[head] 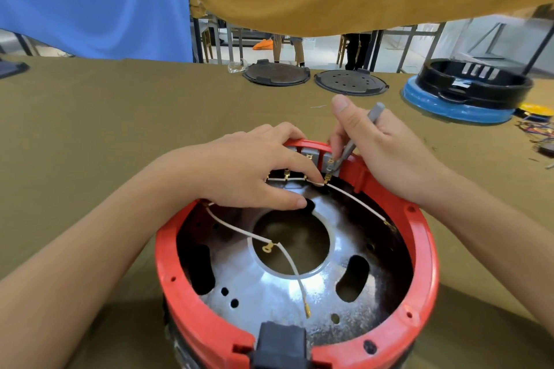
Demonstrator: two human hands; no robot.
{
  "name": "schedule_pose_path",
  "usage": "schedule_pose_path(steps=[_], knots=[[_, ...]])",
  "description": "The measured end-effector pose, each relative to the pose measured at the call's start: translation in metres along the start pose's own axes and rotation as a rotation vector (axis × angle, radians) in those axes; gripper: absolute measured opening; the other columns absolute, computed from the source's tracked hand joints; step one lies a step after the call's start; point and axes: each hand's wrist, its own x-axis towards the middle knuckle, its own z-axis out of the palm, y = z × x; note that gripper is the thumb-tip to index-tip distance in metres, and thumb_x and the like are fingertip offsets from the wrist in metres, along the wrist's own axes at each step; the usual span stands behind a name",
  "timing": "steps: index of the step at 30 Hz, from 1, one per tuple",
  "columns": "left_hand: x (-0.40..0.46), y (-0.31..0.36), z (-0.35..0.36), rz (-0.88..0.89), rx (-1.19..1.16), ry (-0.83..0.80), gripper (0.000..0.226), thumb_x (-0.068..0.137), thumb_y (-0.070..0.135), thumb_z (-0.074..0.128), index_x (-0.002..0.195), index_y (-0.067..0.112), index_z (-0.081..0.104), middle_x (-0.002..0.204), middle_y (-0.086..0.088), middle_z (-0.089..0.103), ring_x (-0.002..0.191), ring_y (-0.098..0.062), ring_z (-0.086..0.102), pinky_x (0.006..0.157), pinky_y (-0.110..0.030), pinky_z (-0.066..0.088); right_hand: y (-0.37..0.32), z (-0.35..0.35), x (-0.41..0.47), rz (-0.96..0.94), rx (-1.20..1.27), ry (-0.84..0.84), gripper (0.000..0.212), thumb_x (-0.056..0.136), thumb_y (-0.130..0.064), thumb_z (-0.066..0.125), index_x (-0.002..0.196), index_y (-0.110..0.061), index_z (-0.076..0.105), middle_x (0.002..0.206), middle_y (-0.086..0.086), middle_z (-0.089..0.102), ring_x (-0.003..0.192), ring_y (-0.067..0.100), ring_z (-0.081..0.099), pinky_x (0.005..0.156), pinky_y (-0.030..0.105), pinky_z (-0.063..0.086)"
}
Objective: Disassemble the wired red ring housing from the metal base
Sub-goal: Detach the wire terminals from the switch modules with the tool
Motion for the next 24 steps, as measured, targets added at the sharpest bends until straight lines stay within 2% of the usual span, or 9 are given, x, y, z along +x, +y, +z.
schedule_pose_path(steps=[3,5,8,10,13,16,21,24], knots=[[0.0,-0.001,0.0,0.003,-0.006,0.001,0.042,0.081,0.068,0.047,0.123,0.06,0.049,0.143,0.012,0.028,0.131,-0.011,0.032,0.108,-0.043,0.036,0.001,0.001,0.002,0.043,0.027,-0.04,0.064,0.105,-0.044,0.032,0.062,-0.006,0.061,0.085,0.004,0.069,0.079,0.006,0.062,0.081,0.022,0.044],[0.001,-0.001,0.0,0.008,-0.008,0.0,0.04,0.084,0.066,0.049,0.123,0.06,0.049,0.143,0.012,0.028,0.131,-0.011,0.032,0.108,-0.043,0.036,0.002,0.0,0.003,0.083,0.045,-0.052,0.062,0.106,-0.042,0.033,0.061,-0.009,0.059,0.089,-0.001,0.068,0.082,0.002,0.062,0.084,0.025,0.044],[0.0,-0.001,0.0,0.001,-0.011,-0.005,0.044,0.081,0.068,0.046,0.124,0.061,0.048,0.143,0.013,0.028,0.13,-0.01,0.031,0.108,-0.042,0.036,0.0,0.001,0.003,0.117,0.054,-0.035,0.06,0.106,-0.04,0.035,0.059,-0.011,0.056,0.09,0.002,0.069,0.079,0.0,0.061,0.078,0.017,0.043],[0.0,0.0,-0.001,0.001,-0.015,-0.006,0.044,0.08,0.068,0.046,0.124,0.061,0.048,0.142,0.013,0.028,0.13,-0.01,0.031,0.108,-0.042,0.036,-0.001,0.001,0.003,0.124,0.063,-0.015,0.058,0.106,-0.037,0.036,0.057,-0.011,0.052,0.09,0.007,0.069,0.08,0.007,0.062,0.071,0.01,0.042],[0.0,0.0,-0.001,0.003,-0.023,-0.005,0.042,0.082,0.067,0.047,0.123,0.061,0.048,0.142,0.013,0.028,0.13,-0.009,0.031,0.108,-0.042,0.036,-0.004,0.001,0.003,0.119,0.091,-0.039,0.055,0.107,-0.03,0.035,0.055,-0.013,0.043,0.082,0.013,0.065,0.084,0.014,0.063,0.071,0.011,0.042],[0.0,0.001,-0.001,0.001,-0.029,-0.006,0.044,0.079,0.068,0.045,0.123,0.062,0.047,0.142,0.013,0.028,0.13,-0.01,0.031,0.108,-0.042,0.035,-0.005,0.001,0.003,0.125,0.123,-0.058,0.053,0.106,-0.023,0.034,0.053,-0.016,0.036,0.073,0.004,0.054,0.079,0.007,0.058,0.066,0.007,0.04],[0.0,0.001,-0.001,0.004,-0.038,-0.004,0.04,0.082,0.066,0.048,0.122,0.062,0.048,0.142,0.014,0.029,0.13,-0.009,0.031,0.108,-0.042,0.036,-0.008,-0.001,0.004,0.172,0.162,-0.084,0.051,0.104,-0.021,0.036,0.052,-0.018,0.035,0.077,0.003,0.055,0.077,0.003,0.057,0.071,0.015,0.043],[0.0,0.001,-0.001,0.006,-0.037,-0.002,0.04,0.082,0.066,0.048,0.122,0.062,0.049,0.142,0.015,0.029,0.13,-0.009,0.032,0.108,-0.042,0.036,-0.009,0.0,0.003,0.166,0.174,-0.071,0.051,0.105,-0.021,0.036,0.053,-0.016,0.035,0.078,0.007,0.053,0.074,0.001,0.056,0.064,0.006,0.04]])
